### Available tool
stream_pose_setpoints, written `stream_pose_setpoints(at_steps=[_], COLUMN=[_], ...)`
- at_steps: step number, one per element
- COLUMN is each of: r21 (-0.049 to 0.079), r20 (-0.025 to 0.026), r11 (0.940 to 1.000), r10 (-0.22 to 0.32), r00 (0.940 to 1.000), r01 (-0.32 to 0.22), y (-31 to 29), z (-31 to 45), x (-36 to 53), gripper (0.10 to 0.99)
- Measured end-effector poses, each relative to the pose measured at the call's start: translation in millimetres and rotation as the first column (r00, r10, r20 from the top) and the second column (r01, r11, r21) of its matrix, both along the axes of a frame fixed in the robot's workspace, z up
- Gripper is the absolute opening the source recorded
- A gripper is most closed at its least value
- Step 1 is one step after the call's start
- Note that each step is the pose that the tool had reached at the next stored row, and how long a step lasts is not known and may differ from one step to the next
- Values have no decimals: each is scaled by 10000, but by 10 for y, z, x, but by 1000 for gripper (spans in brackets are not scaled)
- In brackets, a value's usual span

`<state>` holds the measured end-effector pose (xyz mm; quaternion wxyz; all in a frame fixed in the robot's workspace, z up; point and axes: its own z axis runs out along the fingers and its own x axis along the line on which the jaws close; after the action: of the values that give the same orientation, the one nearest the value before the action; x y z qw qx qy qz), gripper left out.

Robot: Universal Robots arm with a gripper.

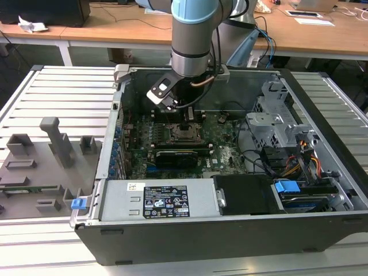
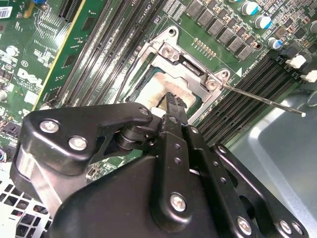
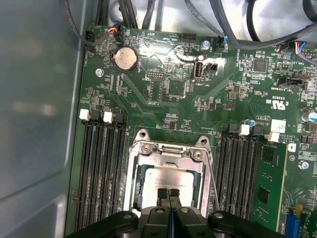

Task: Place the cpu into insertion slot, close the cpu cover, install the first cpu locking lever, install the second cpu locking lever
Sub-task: 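Install the first cpu locking lever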

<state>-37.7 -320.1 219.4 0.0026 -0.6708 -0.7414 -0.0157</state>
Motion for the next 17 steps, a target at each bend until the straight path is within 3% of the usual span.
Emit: stream_pose_setpoints(at_steps=[17], r21=[-18], r20=[-1], r11=[10000], r10=[2], r00=[10000], r01=[-2], y=[0], z=[83], x=[1], gripper=[106])
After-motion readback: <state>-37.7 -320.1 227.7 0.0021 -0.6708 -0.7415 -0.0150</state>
